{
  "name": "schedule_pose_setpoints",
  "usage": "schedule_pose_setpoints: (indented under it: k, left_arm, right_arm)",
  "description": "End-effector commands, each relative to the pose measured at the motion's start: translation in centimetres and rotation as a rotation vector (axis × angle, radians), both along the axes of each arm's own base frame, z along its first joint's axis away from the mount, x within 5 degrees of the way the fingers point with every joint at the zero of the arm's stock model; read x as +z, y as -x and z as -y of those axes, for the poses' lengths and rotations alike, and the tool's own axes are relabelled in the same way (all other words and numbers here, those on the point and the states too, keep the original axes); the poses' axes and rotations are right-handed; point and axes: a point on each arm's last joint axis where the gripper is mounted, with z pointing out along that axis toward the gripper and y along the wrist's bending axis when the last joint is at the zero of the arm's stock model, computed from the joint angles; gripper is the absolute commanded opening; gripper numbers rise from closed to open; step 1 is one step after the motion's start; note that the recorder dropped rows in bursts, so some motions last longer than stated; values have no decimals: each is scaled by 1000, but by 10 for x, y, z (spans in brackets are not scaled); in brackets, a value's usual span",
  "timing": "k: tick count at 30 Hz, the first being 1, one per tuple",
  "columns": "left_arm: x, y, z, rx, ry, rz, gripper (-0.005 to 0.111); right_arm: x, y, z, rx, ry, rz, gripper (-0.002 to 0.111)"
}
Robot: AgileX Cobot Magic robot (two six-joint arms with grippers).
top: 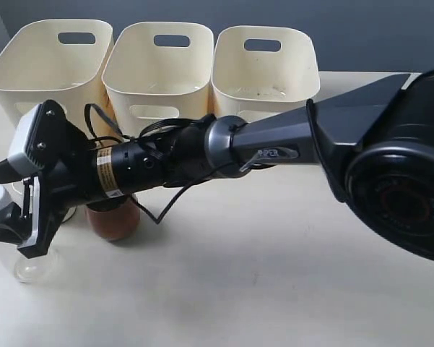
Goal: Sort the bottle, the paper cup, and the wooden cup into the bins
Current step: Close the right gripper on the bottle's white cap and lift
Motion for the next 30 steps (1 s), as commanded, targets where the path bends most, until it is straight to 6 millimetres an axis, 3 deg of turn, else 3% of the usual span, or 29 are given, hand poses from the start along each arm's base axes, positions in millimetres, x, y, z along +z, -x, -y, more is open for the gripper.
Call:
schedule_pose_setpoints:
  k: [1, 5, 8, 10, 14, 23, 30]
  left_arm:
    - [1, 0, 0, -3, 11, 12, 0]
    - [1, 0, 0, -3, 11, 12, 0]
    - [1, 0, 0, -3, 11, 12, 0]
    - [1, 0, 0, -3, 11, 12, 0]
    - [1, 0, 0, -3, 11, 12, 0]
    - [1, 0, 0, -3, 11, 12, 0]
    - [1, 0, 0, -3, 11, 12, 0]
  right_arm:
    - [5, -3, -3, -29, -21, -9, 75]
    - [1, -5, -6, -41, -5, 2, 74]
    - [-4, -5, -6, -47, 10, -3, 65]
    - [-6, -5, -6, -49, 16, -4, 47]
    - [-4, -4, -6, -37, 2, -13, -1]
    - [17, -1, -3, -18, 2, -11, 1]
    - [59, 3, 4, -21, 5, 27, 1]
